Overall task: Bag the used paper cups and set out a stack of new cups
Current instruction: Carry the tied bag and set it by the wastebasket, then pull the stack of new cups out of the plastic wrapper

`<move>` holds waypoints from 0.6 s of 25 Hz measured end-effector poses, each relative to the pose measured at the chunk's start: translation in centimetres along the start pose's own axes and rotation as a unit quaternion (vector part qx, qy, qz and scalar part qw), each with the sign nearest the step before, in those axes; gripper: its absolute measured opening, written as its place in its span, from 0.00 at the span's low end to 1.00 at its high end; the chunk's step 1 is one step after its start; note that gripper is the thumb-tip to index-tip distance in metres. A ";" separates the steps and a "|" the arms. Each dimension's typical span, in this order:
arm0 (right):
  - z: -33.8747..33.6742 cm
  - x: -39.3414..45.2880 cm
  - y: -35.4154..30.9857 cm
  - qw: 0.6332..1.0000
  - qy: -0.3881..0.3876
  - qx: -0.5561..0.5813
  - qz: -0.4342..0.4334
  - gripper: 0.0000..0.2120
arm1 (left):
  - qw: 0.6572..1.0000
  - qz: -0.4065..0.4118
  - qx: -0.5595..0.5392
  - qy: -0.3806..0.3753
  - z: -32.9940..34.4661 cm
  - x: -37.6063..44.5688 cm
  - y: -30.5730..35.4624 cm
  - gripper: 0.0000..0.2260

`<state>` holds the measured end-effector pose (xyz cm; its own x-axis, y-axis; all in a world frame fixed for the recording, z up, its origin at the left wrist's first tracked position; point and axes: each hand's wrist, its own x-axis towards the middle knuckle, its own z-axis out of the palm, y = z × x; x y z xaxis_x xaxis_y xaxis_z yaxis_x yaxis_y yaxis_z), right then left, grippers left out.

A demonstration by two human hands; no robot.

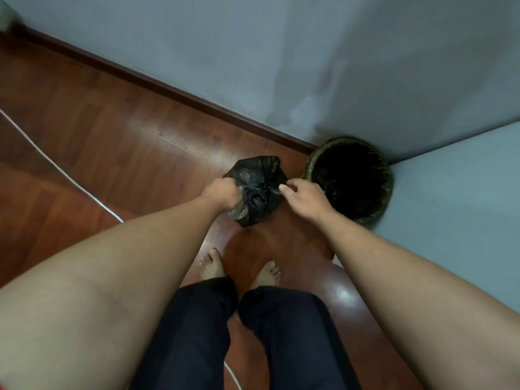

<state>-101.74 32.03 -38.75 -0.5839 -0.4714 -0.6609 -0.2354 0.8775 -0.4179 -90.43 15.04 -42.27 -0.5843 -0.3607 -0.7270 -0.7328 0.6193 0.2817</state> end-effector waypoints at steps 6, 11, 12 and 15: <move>-11.9 -15.0 -6.9 0.998 0.039 -0.053 0.004 0.22 | 0.999 0.029 0.012 -0.040 -10.4 -18.4 5.5 0.18; -18.2 -24.5 -9.5 0.993 0.079 -0.085 0.013 0.22 | 0.997 0.082 0.011 -0.010 -16.5 -27.7 10.8 0.17; -19.3 -26.5 -9.4 0.992 0.092 -0.087 0.015 0.22 | 0.995 0.095 0.014 -0.005 -17.4 -29.2 11.7 0.17; -22.3 -32.0 -8.3 0.987 0.120 -0.102 0.022 0.22 | 0.991 0.132 0.026 0.028 -19.5 -32.9 13.7 0.16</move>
<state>-98.42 41.82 -0.22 -0.7585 -0.4192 -0.4989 -0.3426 0.9078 -0.2420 -88.01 21.75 -2.24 -0.7725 -0.2198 -0.5957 -0.5347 0.7312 0.4236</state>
